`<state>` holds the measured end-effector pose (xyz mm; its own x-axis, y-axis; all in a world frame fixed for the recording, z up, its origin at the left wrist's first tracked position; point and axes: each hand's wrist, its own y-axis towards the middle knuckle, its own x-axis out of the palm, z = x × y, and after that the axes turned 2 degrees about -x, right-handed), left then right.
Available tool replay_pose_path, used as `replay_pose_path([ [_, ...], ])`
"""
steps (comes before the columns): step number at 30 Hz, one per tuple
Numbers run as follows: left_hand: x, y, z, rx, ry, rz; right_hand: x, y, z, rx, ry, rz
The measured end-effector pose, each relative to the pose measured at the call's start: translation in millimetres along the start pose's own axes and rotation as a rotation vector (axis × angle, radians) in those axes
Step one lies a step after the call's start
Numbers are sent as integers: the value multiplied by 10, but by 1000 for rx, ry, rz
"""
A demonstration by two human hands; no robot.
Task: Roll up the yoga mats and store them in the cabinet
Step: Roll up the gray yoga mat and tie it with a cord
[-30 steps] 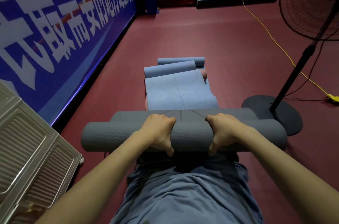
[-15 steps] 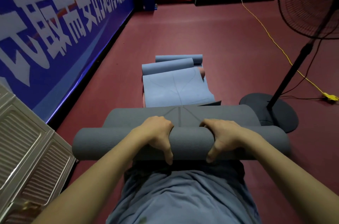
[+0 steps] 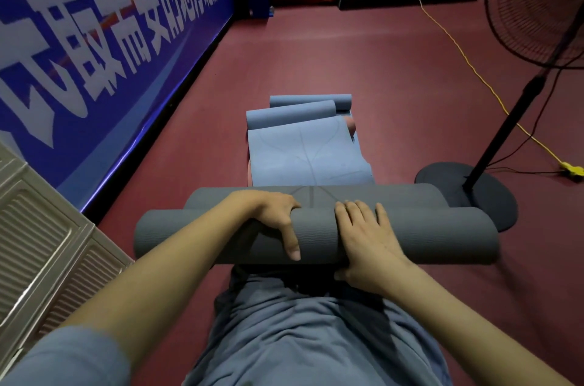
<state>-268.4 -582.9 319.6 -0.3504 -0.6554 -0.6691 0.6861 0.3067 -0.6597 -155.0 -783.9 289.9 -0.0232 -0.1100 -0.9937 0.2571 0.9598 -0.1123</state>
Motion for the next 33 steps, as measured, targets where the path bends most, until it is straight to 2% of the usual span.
replay_pose_path([
  [3, -107, 56, 6, -32, 17, -18, -130, 101, 236, -35, 56, -92],
  [6, -197, 68, 27, -115, 196, 39, -139, 168, 336, -55, 97, -170],
  [12, -382, -85, 194, -41, 487, 326, -201, 453, 370, -17, 131, -211],
  [17, -139, -243, 328, -50, 696, 494, -209, 619, 435, -39, 151, -215],
  [24, 295, -120, 231, -83, 631, 514, -245, 739, 506, -54, 204, -163],
  [33, 102, 97, 105, -43, 429, 444, -291, 771, 590, -32, 320, -118],
])
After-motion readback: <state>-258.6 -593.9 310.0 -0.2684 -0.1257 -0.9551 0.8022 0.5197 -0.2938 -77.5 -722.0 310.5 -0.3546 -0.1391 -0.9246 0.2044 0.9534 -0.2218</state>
